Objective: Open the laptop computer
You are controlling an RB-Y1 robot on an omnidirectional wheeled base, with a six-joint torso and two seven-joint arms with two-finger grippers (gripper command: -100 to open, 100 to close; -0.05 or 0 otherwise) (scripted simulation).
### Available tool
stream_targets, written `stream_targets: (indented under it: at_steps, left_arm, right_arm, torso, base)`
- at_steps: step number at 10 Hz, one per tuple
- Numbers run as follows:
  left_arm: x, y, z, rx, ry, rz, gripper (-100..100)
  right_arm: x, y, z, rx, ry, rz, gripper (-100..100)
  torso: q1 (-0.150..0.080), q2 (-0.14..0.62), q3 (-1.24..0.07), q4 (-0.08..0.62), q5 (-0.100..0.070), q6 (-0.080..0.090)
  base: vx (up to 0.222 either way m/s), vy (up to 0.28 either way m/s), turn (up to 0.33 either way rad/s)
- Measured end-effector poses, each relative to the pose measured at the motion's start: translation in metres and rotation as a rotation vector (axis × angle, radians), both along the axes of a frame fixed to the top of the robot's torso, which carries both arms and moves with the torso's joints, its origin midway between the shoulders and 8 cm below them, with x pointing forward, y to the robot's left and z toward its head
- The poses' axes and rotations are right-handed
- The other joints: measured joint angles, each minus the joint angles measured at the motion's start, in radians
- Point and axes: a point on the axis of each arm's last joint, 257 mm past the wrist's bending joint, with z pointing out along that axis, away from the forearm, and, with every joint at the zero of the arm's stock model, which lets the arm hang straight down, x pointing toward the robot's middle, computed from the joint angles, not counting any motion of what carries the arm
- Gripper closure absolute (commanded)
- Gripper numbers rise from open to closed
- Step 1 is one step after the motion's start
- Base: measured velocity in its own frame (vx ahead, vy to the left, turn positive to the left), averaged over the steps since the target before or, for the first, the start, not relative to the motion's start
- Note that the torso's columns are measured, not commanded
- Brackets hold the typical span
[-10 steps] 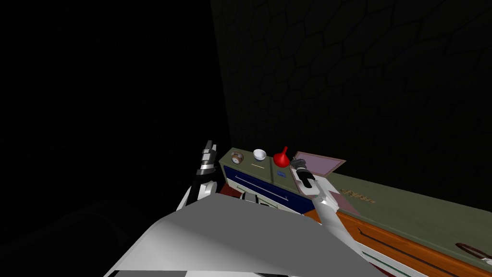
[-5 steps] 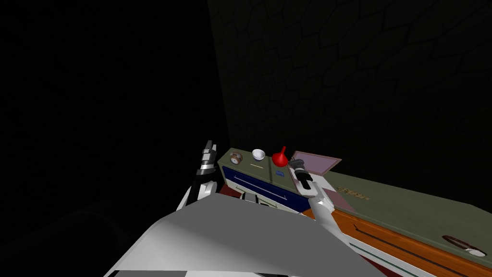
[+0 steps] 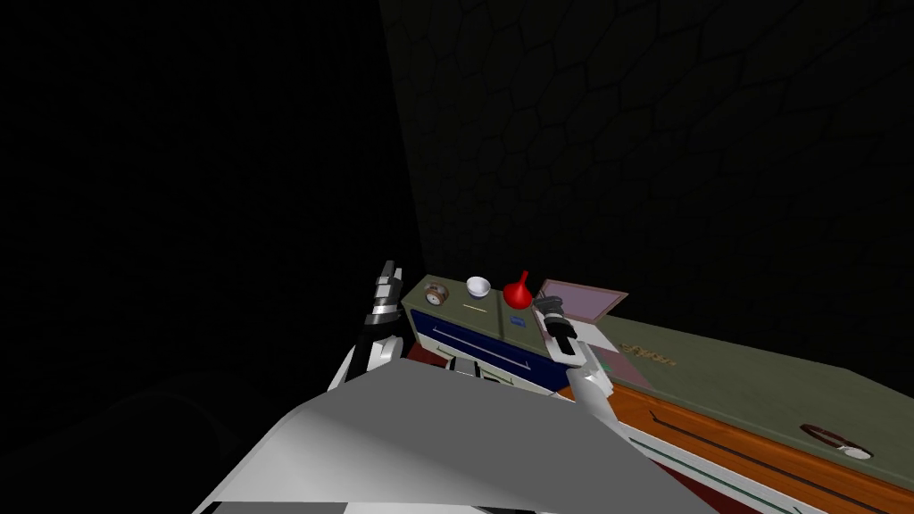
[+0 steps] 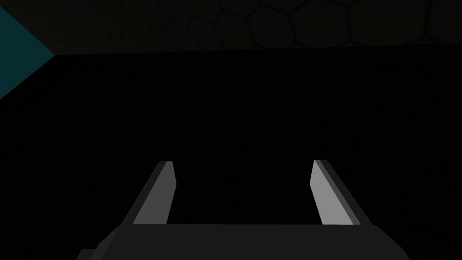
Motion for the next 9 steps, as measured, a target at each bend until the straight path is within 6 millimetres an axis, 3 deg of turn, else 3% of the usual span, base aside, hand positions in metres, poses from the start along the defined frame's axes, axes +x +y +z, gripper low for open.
stream_targets:
  at_steps: [6,9]
  left_arm:
    - [0.000,0.000,0.000,0.000,0.000,0.000,0]
    - [0.000,0.000,0.000,0.000,0.000,0.000,0]
  right_arm:
    - [-0.017,0.012,0.003,0.034,-0.110,-0.045,100]
    - [-0.021,0.019,0.009,-0.029,-0.138,-0.047,100]
  torso:
    - [-0.001,-0.001,0.000,0.000,0.000,0.000]
    - [0.000,0.000,0.000,0.000,0.000,0.000]
  base:
    - [0.010,-0.010,-0.040]
    - [0.003,-0.004,-0.047]
